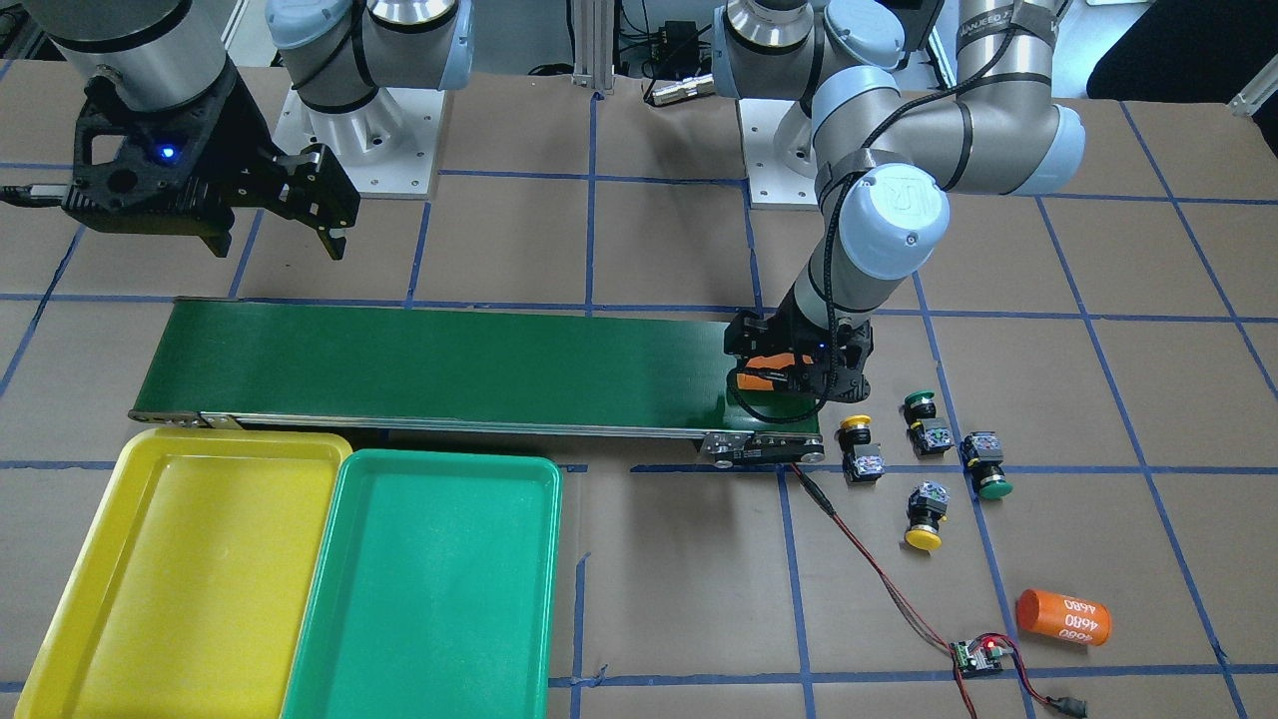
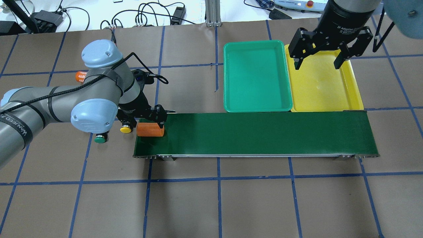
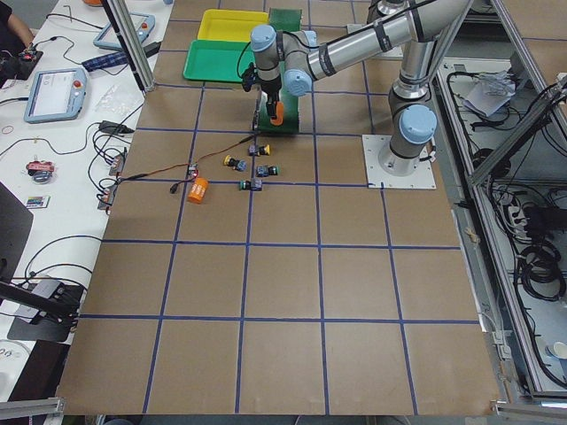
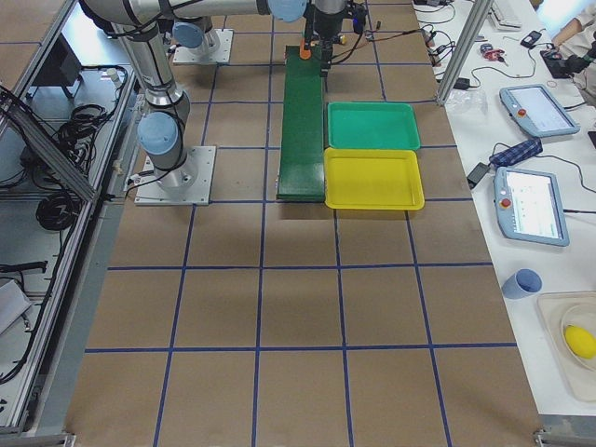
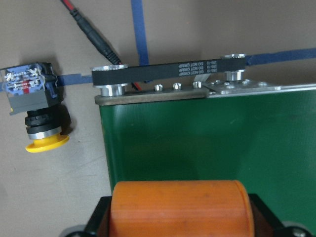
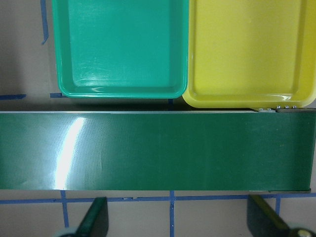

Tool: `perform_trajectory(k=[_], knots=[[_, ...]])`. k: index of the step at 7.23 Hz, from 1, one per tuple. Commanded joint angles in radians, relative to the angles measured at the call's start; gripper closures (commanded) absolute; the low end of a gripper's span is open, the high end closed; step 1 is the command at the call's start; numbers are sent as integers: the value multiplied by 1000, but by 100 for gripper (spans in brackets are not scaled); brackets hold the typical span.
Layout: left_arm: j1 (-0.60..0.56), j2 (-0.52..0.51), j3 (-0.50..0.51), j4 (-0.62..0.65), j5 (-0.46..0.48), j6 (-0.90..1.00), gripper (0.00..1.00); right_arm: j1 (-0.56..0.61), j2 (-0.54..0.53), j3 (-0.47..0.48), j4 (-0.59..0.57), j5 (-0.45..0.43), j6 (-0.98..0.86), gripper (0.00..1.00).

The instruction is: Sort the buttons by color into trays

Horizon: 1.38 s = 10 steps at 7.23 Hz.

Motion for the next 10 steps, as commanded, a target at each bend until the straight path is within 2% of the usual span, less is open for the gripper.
perform_trajectory(k=[1, 3, 4, 6, 8, 10], knots=[[-3, 12, 10, 0, -2, 0, 0, 1, 0, 0, 0, 0, 0, 0], [26, 52, 104, -47, 16, 20, 0, -1, 0, 0, 0, -2, 0, 0], [99, 40, 161, -57, 14, 33, 0, 1, 0, 0, 0, -2, 0, 0], [291, -9, 221, -52, 3, 202, 0, 1, 0, 0, 0, -2, 0, 0], [363, -101, 295, -22, 13, 386, 0, -1, 0, 0, 0, -3, 0, 0], [383, -231, 425, -21, 15, 432, 0, -1, 0, 0, 0, -3, 0, 0]])
